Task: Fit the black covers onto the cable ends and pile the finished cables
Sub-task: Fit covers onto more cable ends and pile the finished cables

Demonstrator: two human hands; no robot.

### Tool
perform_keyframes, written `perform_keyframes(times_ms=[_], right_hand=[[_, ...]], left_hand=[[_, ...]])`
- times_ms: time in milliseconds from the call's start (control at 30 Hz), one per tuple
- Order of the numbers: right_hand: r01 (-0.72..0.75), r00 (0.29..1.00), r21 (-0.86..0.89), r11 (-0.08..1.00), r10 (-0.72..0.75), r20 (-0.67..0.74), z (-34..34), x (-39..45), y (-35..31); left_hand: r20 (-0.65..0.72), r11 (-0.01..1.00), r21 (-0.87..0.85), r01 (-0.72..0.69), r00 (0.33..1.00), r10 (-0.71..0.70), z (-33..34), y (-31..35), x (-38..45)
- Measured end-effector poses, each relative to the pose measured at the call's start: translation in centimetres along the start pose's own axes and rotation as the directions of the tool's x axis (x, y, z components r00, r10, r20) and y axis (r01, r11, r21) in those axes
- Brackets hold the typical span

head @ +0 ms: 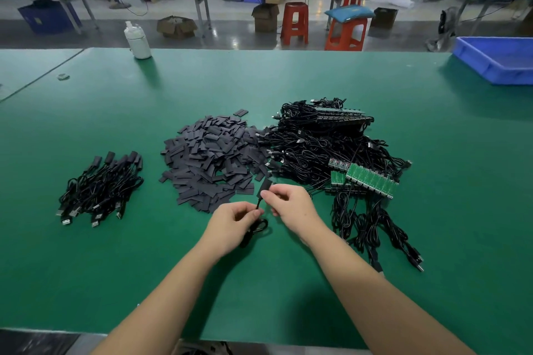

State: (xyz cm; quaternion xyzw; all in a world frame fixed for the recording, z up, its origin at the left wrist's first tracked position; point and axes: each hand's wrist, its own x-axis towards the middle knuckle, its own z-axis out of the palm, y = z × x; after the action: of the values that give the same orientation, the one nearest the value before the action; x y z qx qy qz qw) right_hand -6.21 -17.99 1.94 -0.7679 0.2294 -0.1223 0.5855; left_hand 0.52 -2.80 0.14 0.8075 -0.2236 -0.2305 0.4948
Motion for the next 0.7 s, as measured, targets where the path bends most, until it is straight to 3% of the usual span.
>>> perform_keyframes(times_ms=[100,167,233,433,700], right_hand=[[0.061,0.998,-0.256,0.965,-0.067,-0.014,0.2,0.1,1.3],[0.104,0.988,-0.546,0.832,-0.148,-0.036,-0.3,-0.1,2.7],[0.119,0.979,-0.699,0.705,-0.2,-0.034,-0.9,-0.5,4.6],[0.142,0.964,-0.858,0.494,-0.265,0.008,-0.4,-1.7,7.9],[0.108,0.961,-0.882,0.458,-0.274,-0.024,0.1,-1.5,8.0]], left_hand=[[-0.134,0.997,0.069,0.027,0.991,-0.017,-1.6,-0.4,0.3],[-0.226,0.987,0.148,0.055,0.974,-0.021,-4.0,-0.6,1.0],[-0.301,0.959,0.263,0.11,0.953,-0.027,-7.1,-1.0,2.0],[-0.531,0.766,0.517,0.382,0.845,-0.063,-16.6,-3.9,6.1],[-0.635,0.678,0.475,0.561,0.752,-0.178,-22.3,-7.4,10.0]])
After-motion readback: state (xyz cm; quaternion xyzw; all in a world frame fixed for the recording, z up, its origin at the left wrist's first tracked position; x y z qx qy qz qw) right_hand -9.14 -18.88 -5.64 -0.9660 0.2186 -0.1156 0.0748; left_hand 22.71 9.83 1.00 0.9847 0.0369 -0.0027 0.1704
